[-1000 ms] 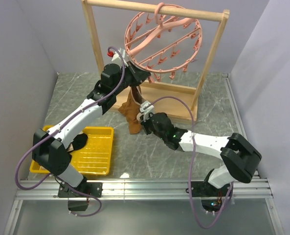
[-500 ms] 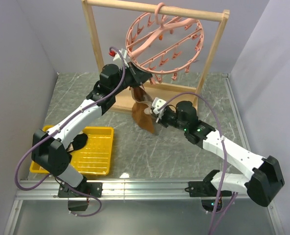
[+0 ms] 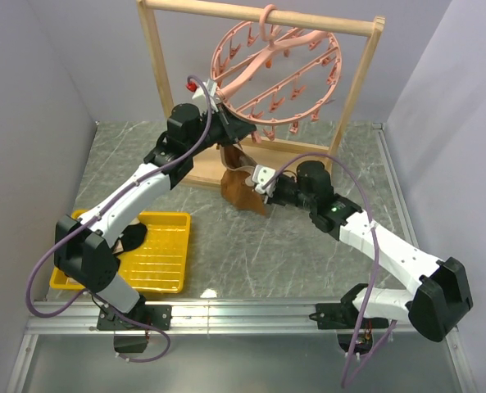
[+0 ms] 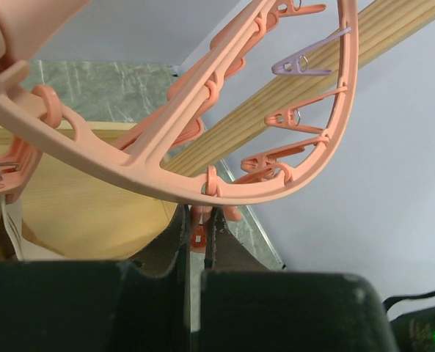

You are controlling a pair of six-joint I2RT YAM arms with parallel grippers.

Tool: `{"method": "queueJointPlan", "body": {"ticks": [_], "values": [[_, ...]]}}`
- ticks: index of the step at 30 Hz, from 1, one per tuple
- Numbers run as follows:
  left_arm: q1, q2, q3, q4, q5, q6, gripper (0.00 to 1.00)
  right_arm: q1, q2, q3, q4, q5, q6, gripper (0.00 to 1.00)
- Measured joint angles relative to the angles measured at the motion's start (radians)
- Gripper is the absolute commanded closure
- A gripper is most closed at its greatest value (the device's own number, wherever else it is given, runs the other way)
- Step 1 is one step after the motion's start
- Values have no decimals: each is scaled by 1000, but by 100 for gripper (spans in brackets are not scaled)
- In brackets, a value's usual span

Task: Clip the underwear to the hanger

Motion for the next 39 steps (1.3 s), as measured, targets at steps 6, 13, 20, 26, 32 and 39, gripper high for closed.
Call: {"method": "queueJointPlan", "body": {"ticks": [6, 13, 20, 26, 32, 39], "values": [[0, 0, 15, -31, 3, 31, 100, -51, 35, 114, -26, -45, -21, 100], [0, 0, 23, -45, 20, 56, 100, -70, 68, 196, -37, -79, -36, 100], [0, 0, 22, -33, 74, 58, 100, -103, 102, 223, -47, -97, -43, 100], [3, 0, 10, -3, 132, 68, 100, -137, 109, 238, -61, -149, -42, 100], [6, 0, 6, 21, 186, 92, 100, -169, 109, 262, -82, -218, -35, 100], [10, 2, -10, 70, 248, 122, 100, -191, 109, 284, -102, -284, -20, 100]]}}
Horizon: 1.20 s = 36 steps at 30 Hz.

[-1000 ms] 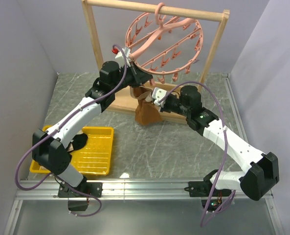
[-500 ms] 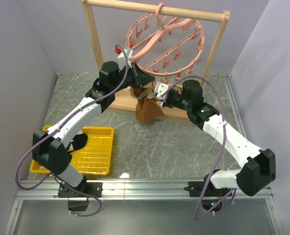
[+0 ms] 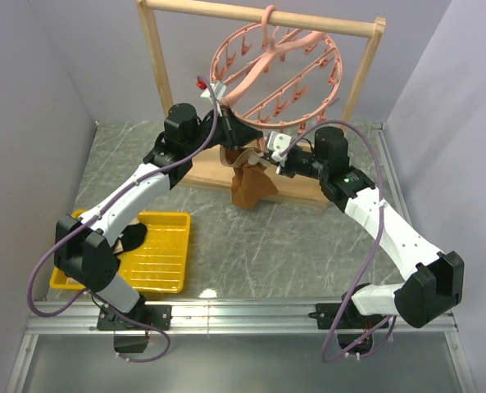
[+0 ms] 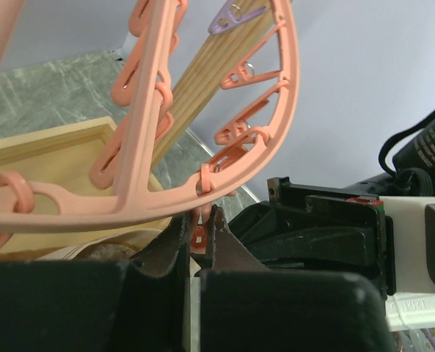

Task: Clip the underwear to the hanger

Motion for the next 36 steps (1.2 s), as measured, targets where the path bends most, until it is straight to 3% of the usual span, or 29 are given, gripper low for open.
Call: {"method": "queueJointPlan", "body": {"ticks": [36], "values": [[14, 16, -24, 96, 111, 31, 100, -74, 0, 83, -20, -89, 74, 100]]}}
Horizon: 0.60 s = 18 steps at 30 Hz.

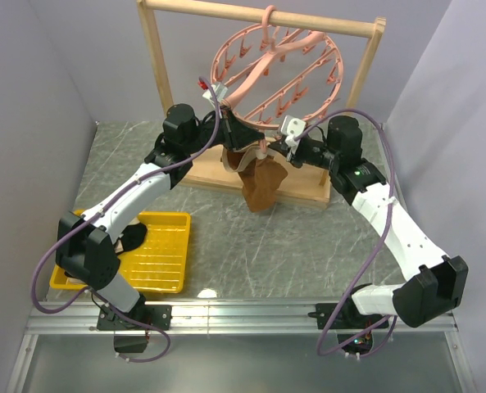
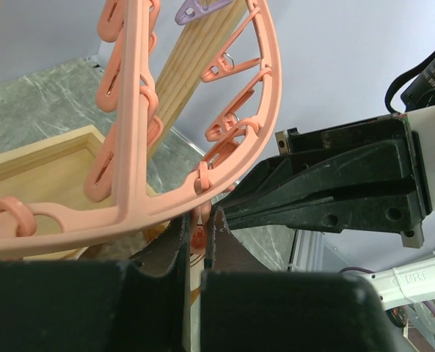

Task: Clip the underwear to the hanger

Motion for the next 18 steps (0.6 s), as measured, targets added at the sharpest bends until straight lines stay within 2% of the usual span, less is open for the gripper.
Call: {"method": "queueJointPlan", "body": {"ticks": [9, 12, 13, 16, 18], "values": [[0, 0, 0, 0, 0, 5, 100, -5, 3, 14, -1, -2, 46, 100], [0, 0, 0, -2, 0, 9, 89, -6, 5, 15, 0, -3, 54, 100], [0, 0, 0, -2, -1, 10, 80, -6, 7, 16, -1, -3, 57, 100], [0, 0, 0, -5, -3, 14, 69, -7, 9, 21, -1, -7, 62, 100], [0, 0, 0, -10, -3, 14, 68, -7, 10, 26, -2, -11, 66, 100]]}}
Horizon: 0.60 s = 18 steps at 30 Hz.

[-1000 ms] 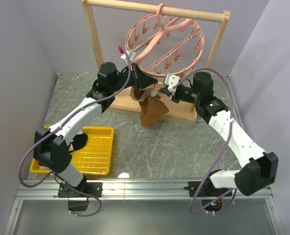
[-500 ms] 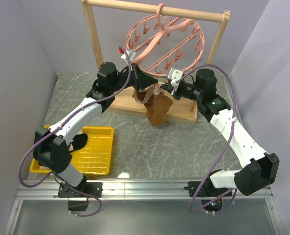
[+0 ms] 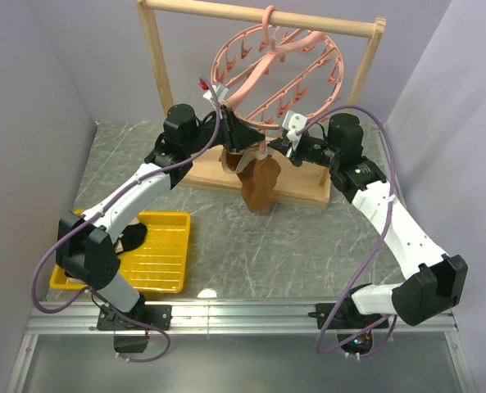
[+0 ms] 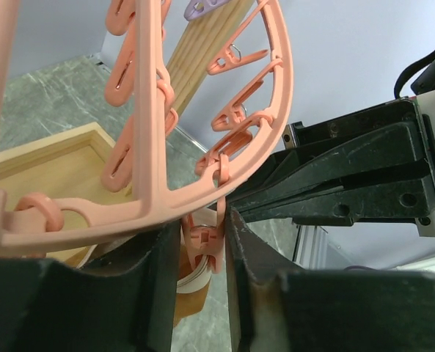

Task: Clip the underwear to the hanger

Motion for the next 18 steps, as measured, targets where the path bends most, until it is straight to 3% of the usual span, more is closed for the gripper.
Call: {"method": "queueJointPlan", "body": {"ticks": [6, 16, 18], "values": [[0, 6, 4, -24, 6, 2, 58, -2, 2, 2, 3, 0, 12, 100], [-8, 28, -10, -125, 34, 8, 13, -13, 2, 7, 15, -2, 13, 100], [-8, 14, -21, -132, 33, 19, 8, -17, 2, 7, 14, -3, 13, 100]]}}
